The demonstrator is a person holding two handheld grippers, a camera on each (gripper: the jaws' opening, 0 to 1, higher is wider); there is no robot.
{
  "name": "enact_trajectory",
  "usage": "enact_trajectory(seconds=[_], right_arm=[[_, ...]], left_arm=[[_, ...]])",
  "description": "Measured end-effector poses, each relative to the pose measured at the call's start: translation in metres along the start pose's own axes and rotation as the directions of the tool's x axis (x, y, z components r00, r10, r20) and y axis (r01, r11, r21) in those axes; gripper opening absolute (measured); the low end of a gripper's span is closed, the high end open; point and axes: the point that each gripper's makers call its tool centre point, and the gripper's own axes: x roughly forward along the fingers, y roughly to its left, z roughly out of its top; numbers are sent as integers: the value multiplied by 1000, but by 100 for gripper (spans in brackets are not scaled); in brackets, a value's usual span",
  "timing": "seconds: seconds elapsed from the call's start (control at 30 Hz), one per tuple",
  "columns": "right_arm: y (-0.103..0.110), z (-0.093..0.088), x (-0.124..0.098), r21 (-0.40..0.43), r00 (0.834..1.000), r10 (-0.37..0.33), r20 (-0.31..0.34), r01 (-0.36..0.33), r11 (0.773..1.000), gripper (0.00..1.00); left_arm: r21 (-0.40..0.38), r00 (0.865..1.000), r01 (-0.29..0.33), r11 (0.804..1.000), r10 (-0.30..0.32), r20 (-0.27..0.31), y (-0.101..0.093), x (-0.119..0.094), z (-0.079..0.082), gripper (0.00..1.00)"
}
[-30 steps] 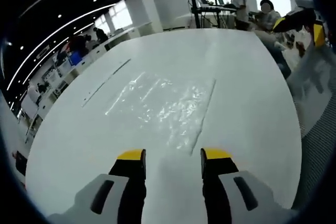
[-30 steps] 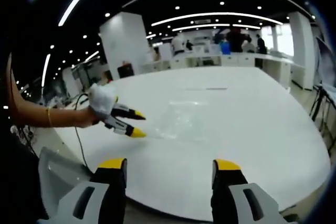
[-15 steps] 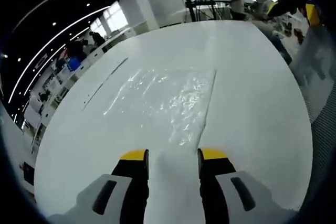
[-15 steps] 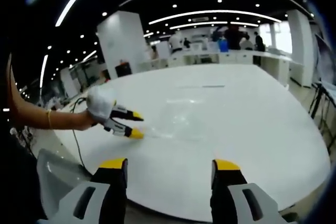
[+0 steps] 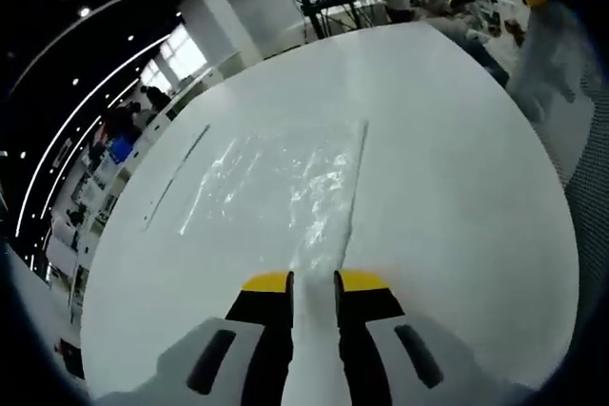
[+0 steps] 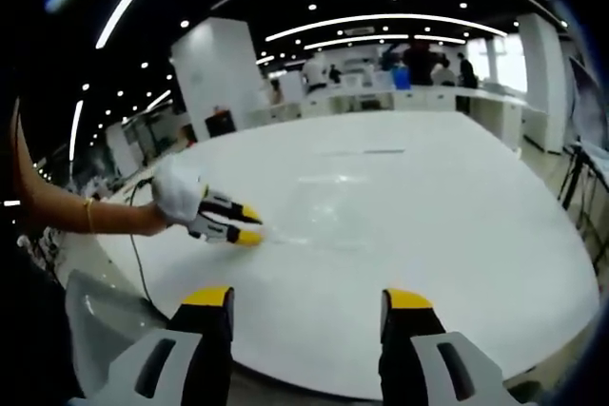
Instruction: Open the resealable bag by pulling the two sides of the seal apart until the entire bag opening is separated and visibly accessible.
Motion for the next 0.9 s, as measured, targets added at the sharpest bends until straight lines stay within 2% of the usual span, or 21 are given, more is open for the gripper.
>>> enact_trajectory(seconds=[0.23, 0.37, 0.43, 0.9], right_arm=[[1, 2, 1, 0, 1000, 3, 2, -3, 1000, 60], [2, 2, 1, -1, 1000, 5, -1, -5, 1000, 59], [2, 2, 1, 1, 1000, 7, -2, -7, 1000, 58], [3, 5, 4, 2, 1000, 10, 1, -10, 1000, 58]], left_arm=[[-15, 999, 36, 999, -36, 15, -3, 3, 0, 3], [-29, 998, 53, 998, -53, 23, -1, 4, 0, 3], [-79, 997, 78, 994, -76, 33, -2, 5, 0, 2], [-154, 989, 137, 979, -126, 81, 0, 7, 0, 1]])
